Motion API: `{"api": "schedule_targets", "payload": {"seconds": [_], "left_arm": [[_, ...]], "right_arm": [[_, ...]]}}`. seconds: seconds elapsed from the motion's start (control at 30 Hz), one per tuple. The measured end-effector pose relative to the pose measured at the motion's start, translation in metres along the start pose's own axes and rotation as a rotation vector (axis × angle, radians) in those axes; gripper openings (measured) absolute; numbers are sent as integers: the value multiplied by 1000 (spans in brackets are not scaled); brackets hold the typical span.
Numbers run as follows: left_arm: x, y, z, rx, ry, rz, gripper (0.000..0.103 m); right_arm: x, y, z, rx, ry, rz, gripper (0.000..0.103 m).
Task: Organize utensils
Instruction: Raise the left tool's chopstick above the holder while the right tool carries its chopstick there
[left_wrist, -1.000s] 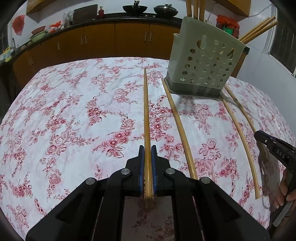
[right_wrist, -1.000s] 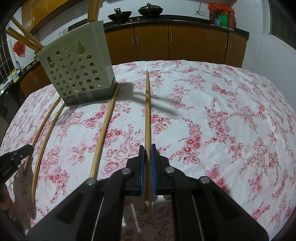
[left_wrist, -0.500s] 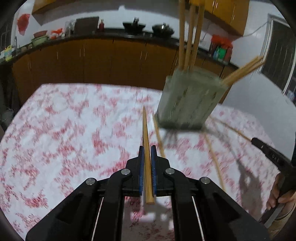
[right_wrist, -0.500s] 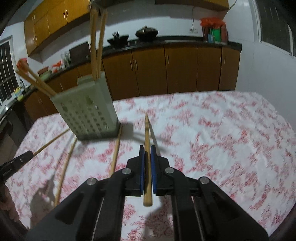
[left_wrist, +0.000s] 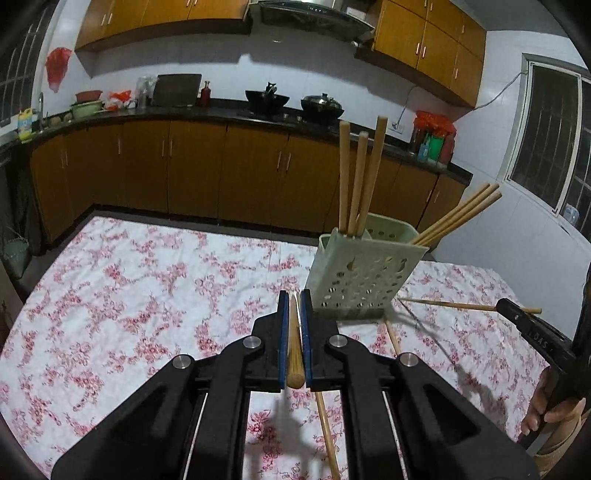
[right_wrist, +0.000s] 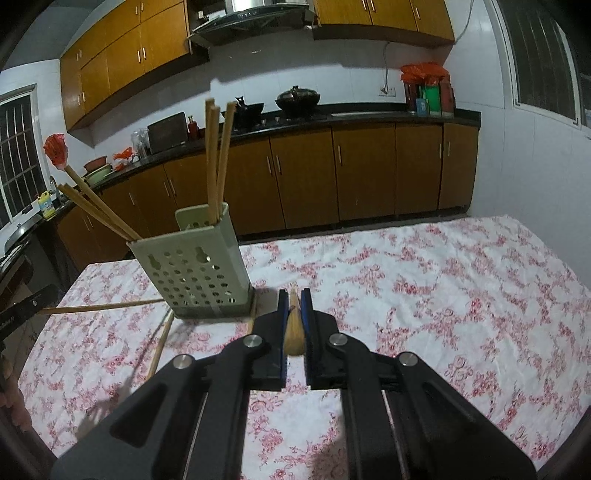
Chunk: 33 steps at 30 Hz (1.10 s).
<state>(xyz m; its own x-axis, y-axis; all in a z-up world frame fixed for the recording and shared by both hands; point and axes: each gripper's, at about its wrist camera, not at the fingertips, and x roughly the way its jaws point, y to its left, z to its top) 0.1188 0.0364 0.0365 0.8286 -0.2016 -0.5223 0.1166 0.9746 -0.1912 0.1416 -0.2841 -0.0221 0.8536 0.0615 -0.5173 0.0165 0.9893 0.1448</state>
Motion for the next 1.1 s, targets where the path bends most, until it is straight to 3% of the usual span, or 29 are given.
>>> {"api": "schedule_targets", "payload": {"seconds": [0.67, 0.93, 1.1], "left_arm": [[-43, -15, 48, 94, -151, -18, 6], [-57, -34, 61, 133, -180, -87, 6], [-67, -54, 85, 156, -250, -112, 6]], "right_arm": [[-58, 29, 63, -94, -198, 67, 8], [-68, 41, 81, -98, -234, 127, 8], [-77, 53, 104, -102, -296, 166, 8]]}}
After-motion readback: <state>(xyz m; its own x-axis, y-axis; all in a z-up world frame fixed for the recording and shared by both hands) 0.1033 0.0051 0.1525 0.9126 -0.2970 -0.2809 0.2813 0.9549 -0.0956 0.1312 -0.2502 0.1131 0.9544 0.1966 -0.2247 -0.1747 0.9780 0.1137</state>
